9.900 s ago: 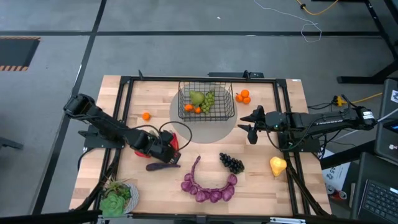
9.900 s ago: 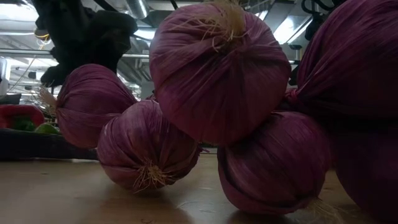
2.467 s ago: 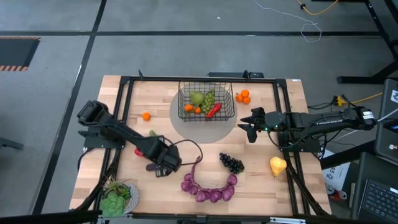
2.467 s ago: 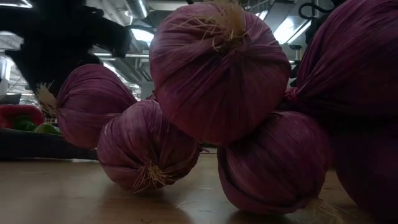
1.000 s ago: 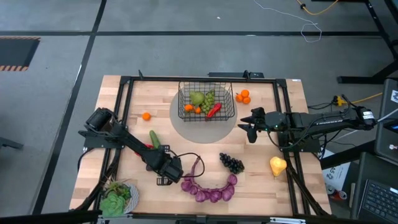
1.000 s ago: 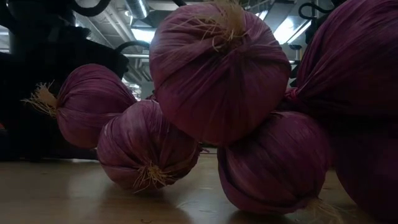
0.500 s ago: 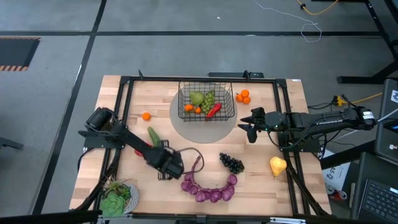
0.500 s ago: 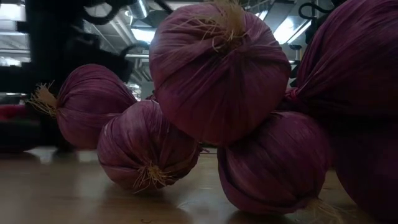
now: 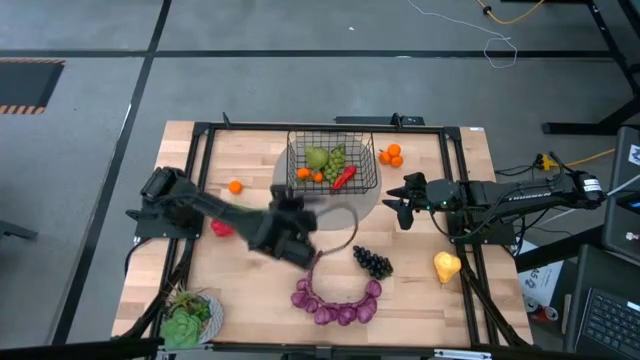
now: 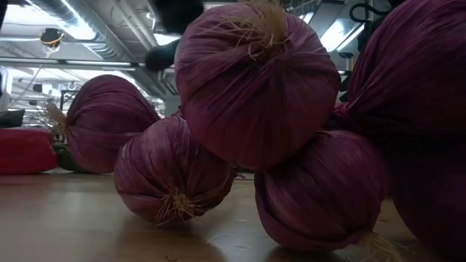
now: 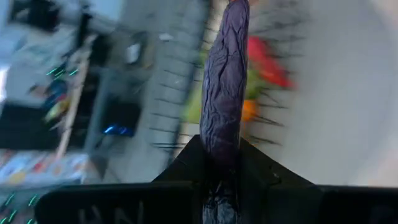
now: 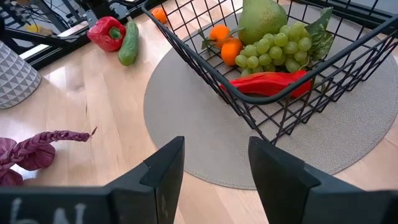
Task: Build produce basket
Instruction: Put the violet eggplant into the black wire basket
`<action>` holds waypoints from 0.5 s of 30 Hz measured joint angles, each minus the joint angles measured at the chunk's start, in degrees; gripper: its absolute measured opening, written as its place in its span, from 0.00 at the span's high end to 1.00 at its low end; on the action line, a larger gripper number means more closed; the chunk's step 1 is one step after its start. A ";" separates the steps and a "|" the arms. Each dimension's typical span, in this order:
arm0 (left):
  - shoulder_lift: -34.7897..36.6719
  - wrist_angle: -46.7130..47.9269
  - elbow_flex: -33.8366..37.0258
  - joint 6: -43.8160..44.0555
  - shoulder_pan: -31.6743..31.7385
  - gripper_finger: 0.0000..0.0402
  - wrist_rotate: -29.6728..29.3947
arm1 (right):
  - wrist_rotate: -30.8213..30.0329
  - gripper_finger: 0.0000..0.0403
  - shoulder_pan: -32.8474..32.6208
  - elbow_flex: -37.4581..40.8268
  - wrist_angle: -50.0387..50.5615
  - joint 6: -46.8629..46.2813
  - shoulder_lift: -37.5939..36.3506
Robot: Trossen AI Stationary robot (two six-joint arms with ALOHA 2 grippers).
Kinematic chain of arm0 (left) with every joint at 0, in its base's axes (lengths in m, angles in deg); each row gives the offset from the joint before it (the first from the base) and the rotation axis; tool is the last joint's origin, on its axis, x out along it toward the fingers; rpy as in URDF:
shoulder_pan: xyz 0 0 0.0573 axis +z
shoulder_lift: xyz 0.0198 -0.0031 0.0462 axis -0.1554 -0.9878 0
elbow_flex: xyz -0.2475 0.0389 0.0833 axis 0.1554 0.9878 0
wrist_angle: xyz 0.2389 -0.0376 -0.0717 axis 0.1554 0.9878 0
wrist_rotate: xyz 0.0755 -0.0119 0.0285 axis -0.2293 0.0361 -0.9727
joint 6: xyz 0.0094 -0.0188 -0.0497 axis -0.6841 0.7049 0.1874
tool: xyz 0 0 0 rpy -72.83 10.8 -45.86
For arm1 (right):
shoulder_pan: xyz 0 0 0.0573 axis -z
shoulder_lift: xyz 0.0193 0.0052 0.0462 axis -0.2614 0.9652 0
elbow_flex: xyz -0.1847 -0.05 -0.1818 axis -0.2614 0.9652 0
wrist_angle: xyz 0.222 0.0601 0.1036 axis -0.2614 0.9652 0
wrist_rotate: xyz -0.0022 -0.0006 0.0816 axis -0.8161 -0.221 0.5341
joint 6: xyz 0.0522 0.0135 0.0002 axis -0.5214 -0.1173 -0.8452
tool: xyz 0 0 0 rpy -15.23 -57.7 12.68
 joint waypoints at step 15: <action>-0.54 -31.08 -8.38 -31.40 31.40 0.89 42.68 | -0.02 0.55 0.00 0.00 0.04 0.22 0.00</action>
